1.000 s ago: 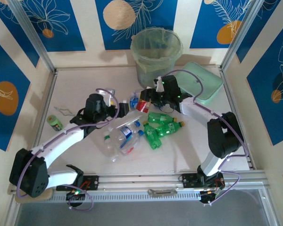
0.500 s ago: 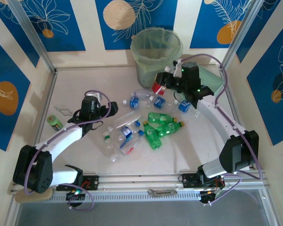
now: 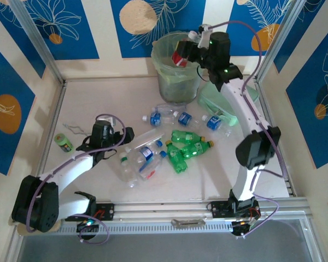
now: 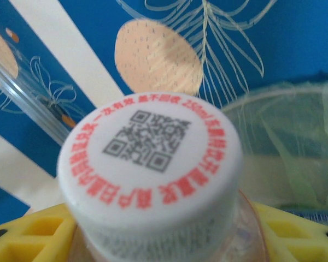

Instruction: Put the plastic bottles in the bin

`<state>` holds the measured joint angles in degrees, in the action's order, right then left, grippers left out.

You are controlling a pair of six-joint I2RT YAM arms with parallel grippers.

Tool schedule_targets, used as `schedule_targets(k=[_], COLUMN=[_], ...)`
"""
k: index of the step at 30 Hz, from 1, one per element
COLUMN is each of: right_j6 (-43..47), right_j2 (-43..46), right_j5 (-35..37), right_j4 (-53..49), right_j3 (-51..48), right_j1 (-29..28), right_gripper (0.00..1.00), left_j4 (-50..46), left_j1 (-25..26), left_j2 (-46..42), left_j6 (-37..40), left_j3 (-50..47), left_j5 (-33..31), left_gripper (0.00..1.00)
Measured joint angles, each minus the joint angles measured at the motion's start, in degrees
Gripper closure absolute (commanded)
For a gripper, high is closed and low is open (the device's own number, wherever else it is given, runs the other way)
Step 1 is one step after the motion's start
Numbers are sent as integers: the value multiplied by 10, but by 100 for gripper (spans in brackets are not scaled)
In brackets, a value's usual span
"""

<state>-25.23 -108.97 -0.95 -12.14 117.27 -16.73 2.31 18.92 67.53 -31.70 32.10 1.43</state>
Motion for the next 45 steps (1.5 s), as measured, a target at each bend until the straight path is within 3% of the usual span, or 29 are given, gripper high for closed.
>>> schedule_targets(k=[8,11,20,25,30,39,45], right_j6=[10,9,-8,-32,-44,-41,-21], right_j2=[-229,-279,-289,-289,-289,-278,-212], right_j5=[31,36,38,20,11,-7,-23], right_j4=[-116,-154,-180,-179,-179,-184,-198], right_j3=[332,394,372,372,372,364,309], right_j1=[3,3,9,22,31,30,27], right_gripper=[43,42,35,18,10,9,8], left_j4=[-3,-3,-11,-11,-11,-10,-4], left_j1=[-1,-1,-1,-1,-1,-1,-1], left_j2=[-39,-42,-46,-51,-54,-67,-60], left_j6=[0,0,0,0,-7,-13,-15], left_j3=[-21,-23,-25,-27,-28,-29,-29], left_j5=[0,0,0,0,0,-4,4], left_gripper=[0,0,0,0,0,0,0])
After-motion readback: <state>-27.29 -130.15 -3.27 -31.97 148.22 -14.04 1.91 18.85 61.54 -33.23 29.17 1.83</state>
